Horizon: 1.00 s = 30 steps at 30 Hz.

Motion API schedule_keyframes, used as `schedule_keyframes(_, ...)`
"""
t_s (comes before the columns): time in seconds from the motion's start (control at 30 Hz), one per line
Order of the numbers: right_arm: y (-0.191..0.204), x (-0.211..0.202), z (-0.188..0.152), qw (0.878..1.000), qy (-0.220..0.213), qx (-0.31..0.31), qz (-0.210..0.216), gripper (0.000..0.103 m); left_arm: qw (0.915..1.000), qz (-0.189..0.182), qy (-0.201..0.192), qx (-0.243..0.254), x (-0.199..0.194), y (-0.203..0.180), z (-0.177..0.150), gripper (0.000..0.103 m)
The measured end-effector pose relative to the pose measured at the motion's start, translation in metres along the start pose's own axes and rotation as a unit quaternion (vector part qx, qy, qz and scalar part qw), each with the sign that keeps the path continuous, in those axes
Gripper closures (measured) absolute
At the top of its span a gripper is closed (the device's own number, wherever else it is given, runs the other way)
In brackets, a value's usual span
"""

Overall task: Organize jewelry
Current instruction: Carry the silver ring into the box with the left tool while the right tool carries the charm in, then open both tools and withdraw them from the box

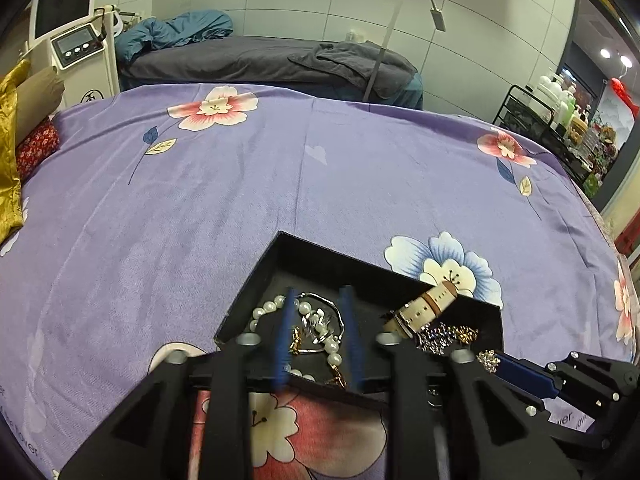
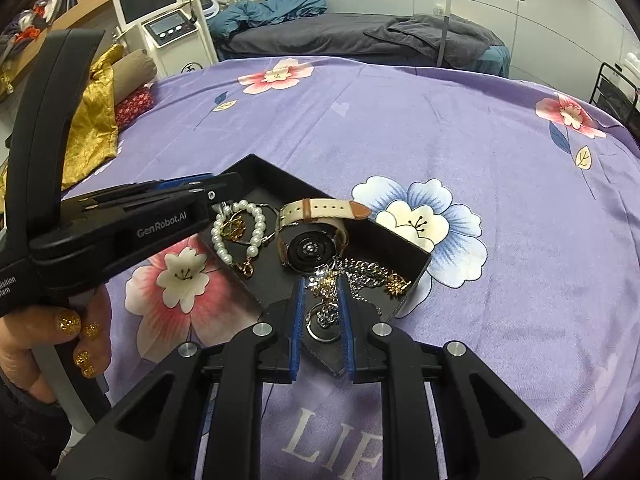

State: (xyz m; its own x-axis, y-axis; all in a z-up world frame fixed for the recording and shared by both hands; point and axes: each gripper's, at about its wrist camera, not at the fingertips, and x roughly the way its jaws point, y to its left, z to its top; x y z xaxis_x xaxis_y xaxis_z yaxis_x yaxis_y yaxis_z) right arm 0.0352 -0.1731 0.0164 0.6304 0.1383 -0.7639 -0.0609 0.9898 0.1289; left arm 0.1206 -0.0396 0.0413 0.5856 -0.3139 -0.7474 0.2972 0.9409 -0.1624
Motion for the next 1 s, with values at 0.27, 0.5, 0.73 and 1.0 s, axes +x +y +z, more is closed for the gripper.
schedule_keyframes(0.27, -0.009, -0.007, -0.002, 0.999, -0.022, 0.017, -0.016, 0.046, 0.9988, 0.021, -0.030, -0.032, -0.018, 0.018, 0.002, 0.026)
schedule_keyframes(0.5, -0.021, -0.008, -0.008, 0.999, 0.013, 0.044, -0.021, 0.037, 0.9950, 0.052, -0.017, -0.083, -0.032, 0.053, -0.023, 0.012)
schedule_keyframes(0.73, -0.022, -0.010, -0.014, 0.997, 0.065, 0.044, -0.011, 0.025, 0.9930, 0.080, 0.026, -0.083, -0.043, 0.060, -0.051, 0.007)
schedule_keyframes(1.0, 0.000, -0.019, -0.013, 0.996, 0.081, -0.010, -0.029, 0.025, 0.9912, 0.103, 0.076, 0.034, -0.035, 0.020, -0.055, 0.007)
